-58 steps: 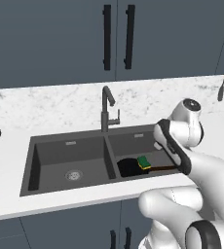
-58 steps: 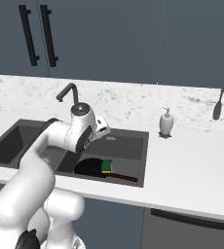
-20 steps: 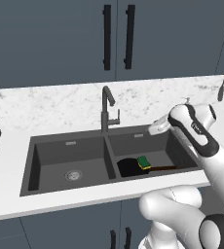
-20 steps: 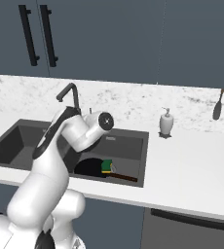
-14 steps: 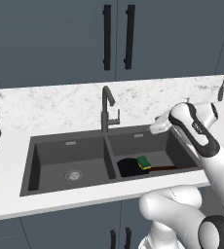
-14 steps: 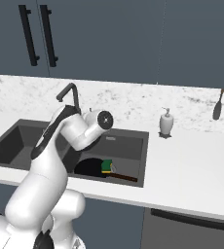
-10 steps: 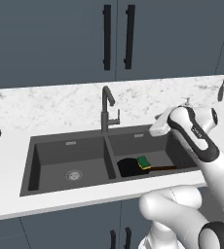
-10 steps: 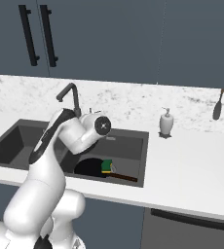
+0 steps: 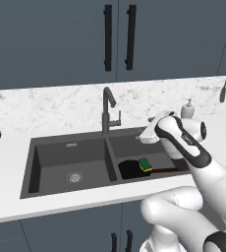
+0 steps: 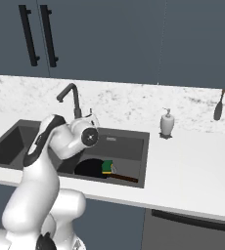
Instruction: Pick the pan and sponge and place them into the sink. Then turn on the water.
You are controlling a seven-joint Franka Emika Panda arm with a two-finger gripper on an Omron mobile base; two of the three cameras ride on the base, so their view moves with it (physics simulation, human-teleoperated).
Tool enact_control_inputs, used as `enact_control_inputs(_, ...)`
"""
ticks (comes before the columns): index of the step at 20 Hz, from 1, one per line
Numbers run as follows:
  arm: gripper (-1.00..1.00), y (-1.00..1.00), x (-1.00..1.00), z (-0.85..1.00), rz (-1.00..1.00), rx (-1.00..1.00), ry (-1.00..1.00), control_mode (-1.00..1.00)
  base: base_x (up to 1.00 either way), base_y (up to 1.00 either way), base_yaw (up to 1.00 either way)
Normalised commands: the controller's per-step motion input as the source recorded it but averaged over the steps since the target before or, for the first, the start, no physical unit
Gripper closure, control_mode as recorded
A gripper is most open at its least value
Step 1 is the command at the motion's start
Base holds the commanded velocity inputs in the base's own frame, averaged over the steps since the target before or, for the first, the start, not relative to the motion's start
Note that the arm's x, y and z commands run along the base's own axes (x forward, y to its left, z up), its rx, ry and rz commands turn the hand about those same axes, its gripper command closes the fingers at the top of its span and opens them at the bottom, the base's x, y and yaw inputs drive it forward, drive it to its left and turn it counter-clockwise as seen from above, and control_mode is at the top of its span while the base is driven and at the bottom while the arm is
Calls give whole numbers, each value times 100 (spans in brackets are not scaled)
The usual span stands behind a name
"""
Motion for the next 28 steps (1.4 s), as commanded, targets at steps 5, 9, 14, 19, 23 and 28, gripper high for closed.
enact_control_inputs(5, -100, 3, 31, 0, 0, 0, 0, -100, 0, 0, 0)
enact_control_inputs(9, -100, 0, 36, 0, 0, 1, 0, -100, 0, 0, 0)
enact_control_inputs(14, -100, 0, 26, 0, 0, 0, 0, -100, 0, 0, 0)
enact_control_inputs(19, -100, 0, 16, 0, 0, 0, 0, -100, 0, 0, 0)
enact_control_inputs(23, -100, -8, 1, 0, -2, 0, 0, -100, 0, 0, 0)
enact_control_inputs(28, -100, -14, 4, 0, -3, 0, 0, -100, 0, 0, 0)
